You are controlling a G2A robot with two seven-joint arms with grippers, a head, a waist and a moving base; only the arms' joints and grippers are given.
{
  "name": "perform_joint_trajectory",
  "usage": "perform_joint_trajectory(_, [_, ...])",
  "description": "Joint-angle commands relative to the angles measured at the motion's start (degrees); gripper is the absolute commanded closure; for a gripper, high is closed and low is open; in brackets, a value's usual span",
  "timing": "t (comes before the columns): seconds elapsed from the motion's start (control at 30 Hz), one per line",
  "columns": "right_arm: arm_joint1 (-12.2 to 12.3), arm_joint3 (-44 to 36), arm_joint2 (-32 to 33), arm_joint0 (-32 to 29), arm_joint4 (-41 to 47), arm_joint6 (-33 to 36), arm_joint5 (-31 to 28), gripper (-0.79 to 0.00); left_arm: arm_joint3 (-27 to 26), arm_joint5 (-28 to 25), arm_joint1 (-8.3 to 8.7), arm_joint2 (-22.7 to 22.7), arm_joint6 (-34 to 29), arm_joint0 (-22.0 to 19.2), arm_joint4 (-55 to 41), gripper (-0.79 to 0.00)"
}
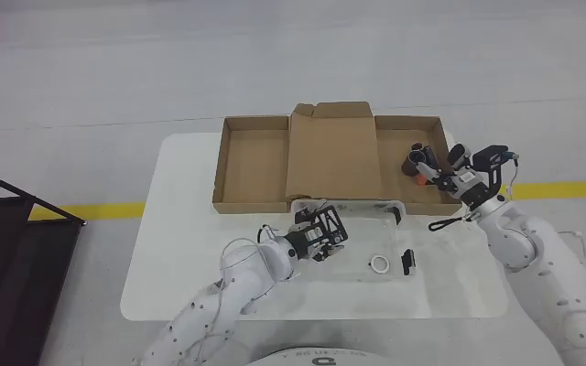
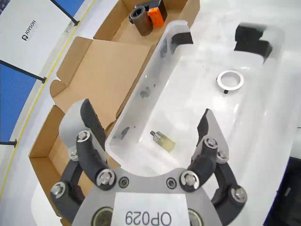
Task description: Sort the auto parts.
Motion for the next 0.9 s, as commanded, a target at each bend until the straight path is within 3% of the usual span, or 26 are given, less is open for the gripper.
perform_joint_trajectory(0.0, [0.00, 0.00, 0.00, 0.00, 0.00, -0.02, -0.07, -0.785, 1.00, 0.29, -0.24, 1.24, -0.46, -0.48, 1.51, -0.625])
perform_joint_trajectory(0.53, [0.00, 0.00, 0.00, 0.00, 0.00, -0.02, -0.07, -0.785, 7.21, -2.65, -1.92, 3.70, -9.10, -4.70, -2.07, -0.686])
perform_joint_trajectory(0.87, [0.00, 0.00, 0.00, 0.00, 0.00, -0.02, -0.07, -0.785, 9.35, -5.52, -2.40, 3.43, -13.94, -6.87, -4.03, -0.653])
